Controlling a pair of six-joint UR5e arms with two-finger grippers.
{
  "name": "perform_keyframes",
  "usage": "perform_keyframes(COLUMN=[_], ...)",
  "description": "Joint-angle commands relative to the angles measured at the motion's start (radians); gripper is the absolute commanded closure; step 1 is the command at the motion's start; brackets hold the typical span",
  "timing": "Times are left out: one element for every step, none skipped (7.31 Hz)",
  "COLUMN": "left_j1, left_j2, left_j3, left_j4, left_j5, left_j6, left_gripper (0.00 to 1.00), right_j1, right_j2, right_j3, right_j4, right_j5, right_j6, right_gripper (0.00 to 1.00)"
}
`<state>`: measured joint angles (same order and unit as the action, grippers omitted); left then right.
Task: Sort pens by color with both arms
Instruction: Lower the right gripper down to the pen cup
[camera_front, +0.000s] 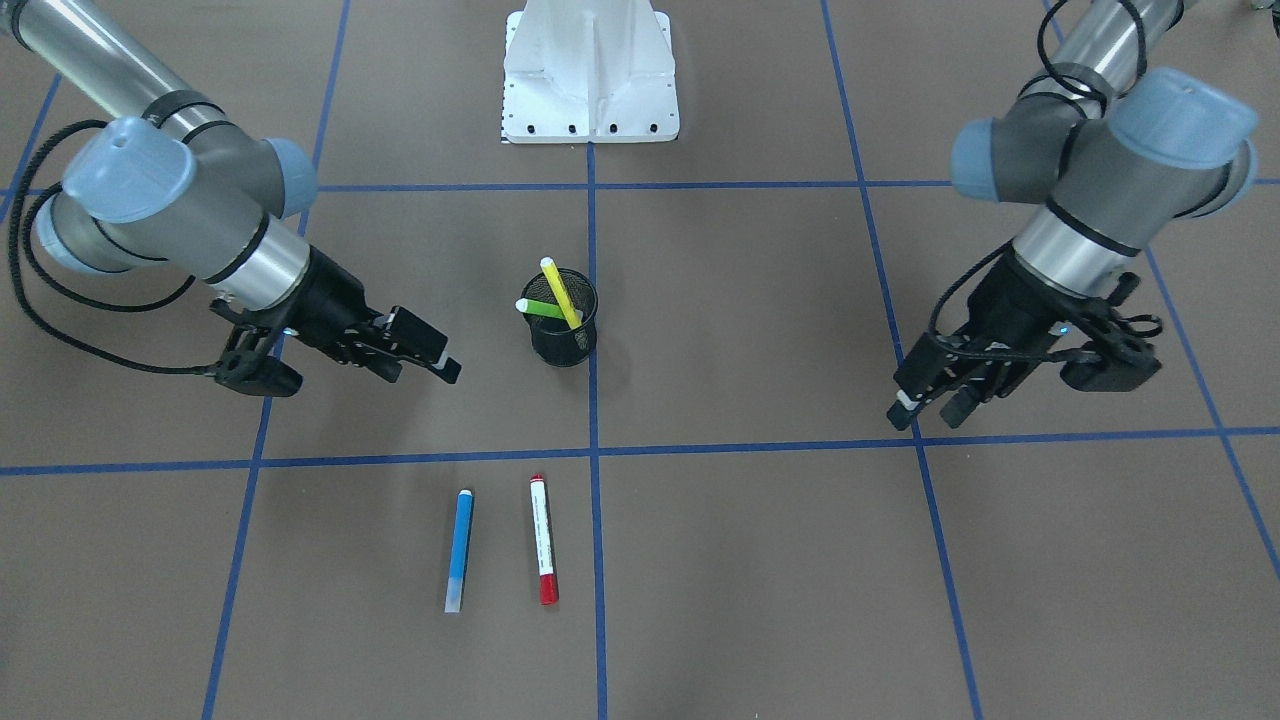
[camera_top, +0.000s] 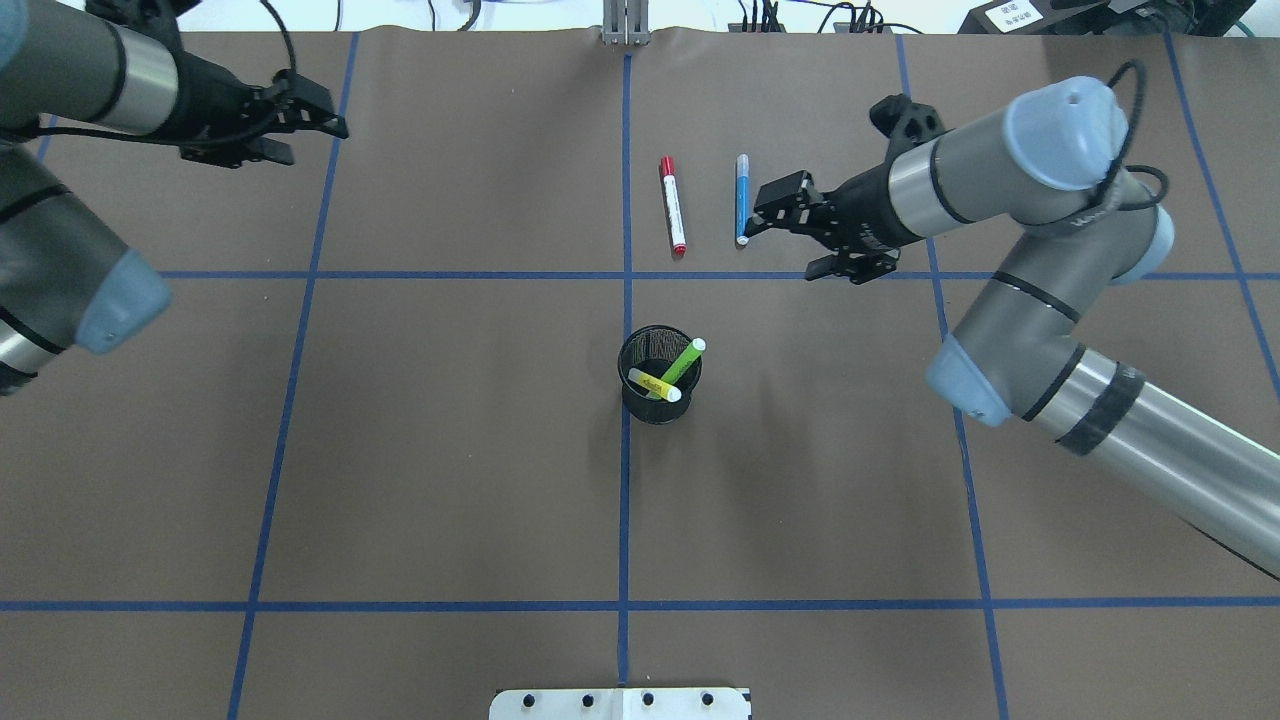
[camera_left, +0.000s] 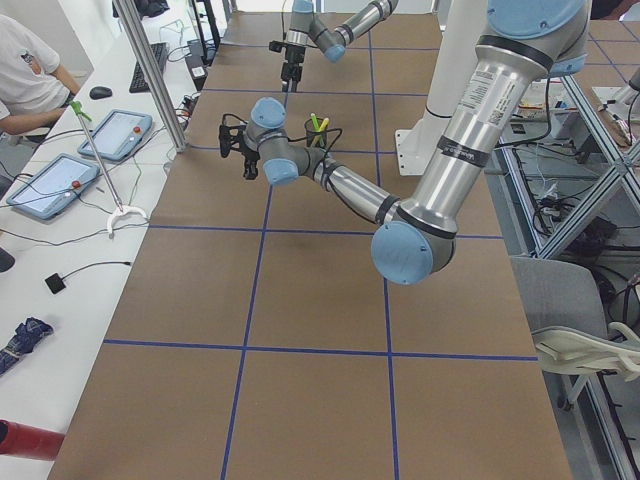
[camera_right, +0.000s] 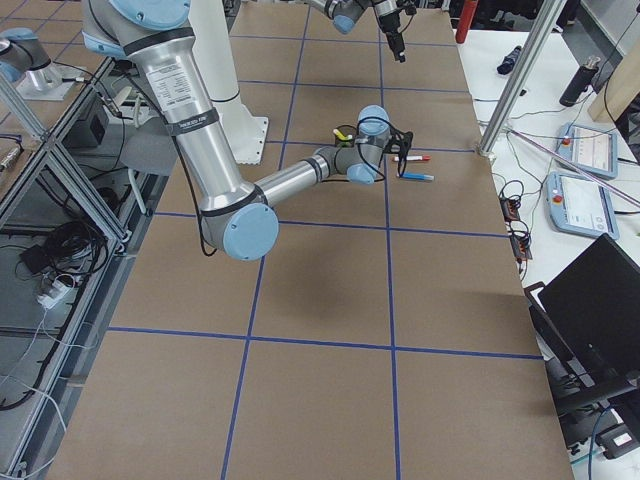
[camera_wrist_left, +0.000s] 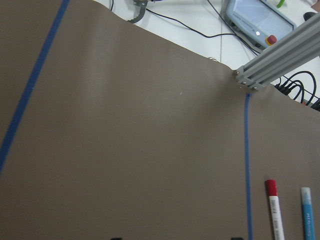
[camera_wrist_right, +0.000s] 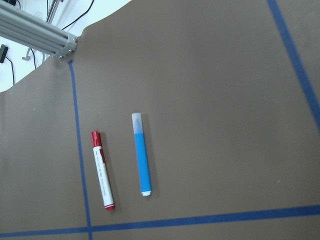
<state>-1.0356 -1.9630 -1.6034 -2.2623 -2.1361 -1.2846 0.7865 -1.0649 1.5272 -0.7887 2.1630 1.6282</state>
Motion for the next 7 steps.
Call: perform_keyframes(left_j1=[-0.101,-0.106,-0.104,-0.103,-0.103,-0.101,-0.101], left_j2=[0.094,0.102,0.114,0.115,0.115,0.11,0.11], left_j3=[0.003,0.0,-0.001,-0.001,-0.001,-0.001,-0.001], left_j4=[0.0,0.0,0.0,0.0,0.0,0.0,0.0], left_j5=[-0.123,-0.125,-0.125,-0.125,-0.125,-0.125,-0.125], left_j6=[0.146,0.151,0.152,0.152,0.152,0.148,0.146], left_gripper=[0.21,0.21,0.21,0.21,0.2,0.2,0.19], right_j1=[-0.067,-0.078,-0.082,-0.082,-0.082,-0.081,-0.081], right_j2=[0.074,0.075,0.074,0.071,0.066,0.074,0.085], right_j3=[0.008,0.007,0.008,0.007,0.007,0.008,0.008], right_j4=[-0.11,-0.15,-0.209,-0.239,-0.247,-0.254,-0.289], right_j5=[0.027,0.078,0.112,0.164,0.17,0.193,0.196], right_j6=[-0.072,-0.2,-0.297,-0.365,-0.396,-0.407,-0.416], right_gripper=[0.04,0.07,0.1,0.11,0.15,0.27,0.34])
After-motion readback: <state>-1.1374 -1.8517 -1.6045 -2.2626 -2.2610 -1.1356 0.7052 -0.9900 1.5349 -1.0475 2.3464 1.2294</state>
